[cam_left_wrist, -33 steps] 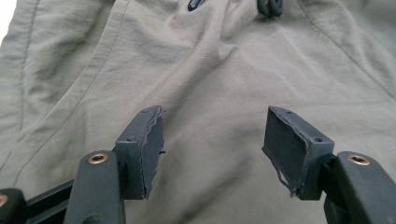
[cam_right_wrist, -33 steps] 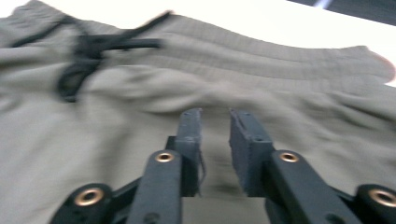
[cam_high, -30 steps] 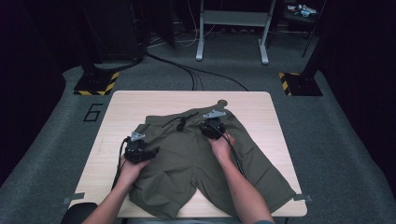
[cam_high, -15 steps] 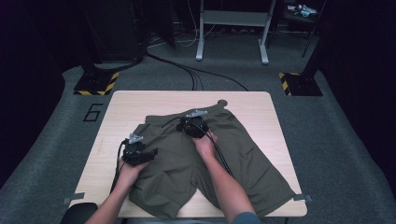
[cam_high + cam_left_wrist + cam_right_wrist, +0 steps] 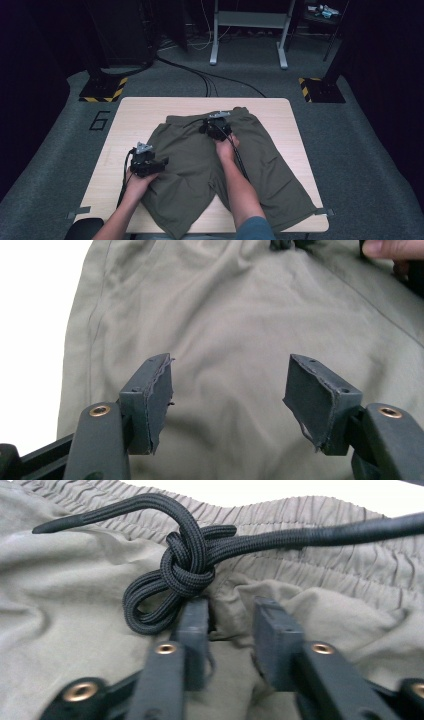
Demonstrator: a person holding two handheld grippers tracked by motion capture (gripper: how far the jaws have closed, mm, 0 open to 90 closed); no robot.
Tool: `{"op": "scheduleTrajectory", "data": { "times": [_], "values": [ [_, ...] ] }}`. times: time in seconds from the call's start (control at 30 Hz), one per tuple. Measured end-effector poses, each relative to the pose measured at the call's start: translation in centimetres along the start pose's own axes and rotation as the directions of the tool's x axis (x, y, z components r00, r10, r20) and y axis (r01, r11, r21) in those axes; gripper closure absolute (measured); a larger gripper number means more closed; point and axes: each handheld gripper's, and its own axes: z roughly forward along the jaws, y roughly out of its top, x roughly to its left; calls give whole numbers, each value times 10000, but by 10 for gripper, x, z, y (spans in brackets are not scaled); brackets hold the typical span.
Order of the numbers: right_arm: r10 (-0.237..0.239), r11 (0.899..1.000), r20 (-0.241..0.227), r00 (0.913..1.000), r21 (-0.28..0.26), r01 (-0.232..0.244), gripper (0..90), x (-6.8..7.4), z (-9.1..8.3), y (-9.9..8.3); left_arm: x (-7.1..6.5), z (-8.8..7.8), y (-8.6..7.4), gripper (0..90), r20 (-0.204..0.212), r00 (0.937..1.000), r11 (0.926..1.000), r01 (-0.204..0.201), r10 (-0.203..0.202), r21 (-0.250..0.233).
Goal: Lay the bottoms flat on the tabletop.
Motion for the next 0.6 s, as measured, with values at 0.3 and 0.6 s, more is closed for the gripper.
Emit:
{"op": "scheduleTrajectory", "data": {
  "times": [0.3,0.6],
  "values": [
    [9,9992,-187,9998,-402,-17,580,2,-23,2,7,-5,-1,367,-209,9996,9993,-185,192,331],
    [-812,9927,-858,9930,-962,729,572,28,-86,-20,2,-40,-20,349,-813,9952,9983,564,-554,109]
  ]
}}
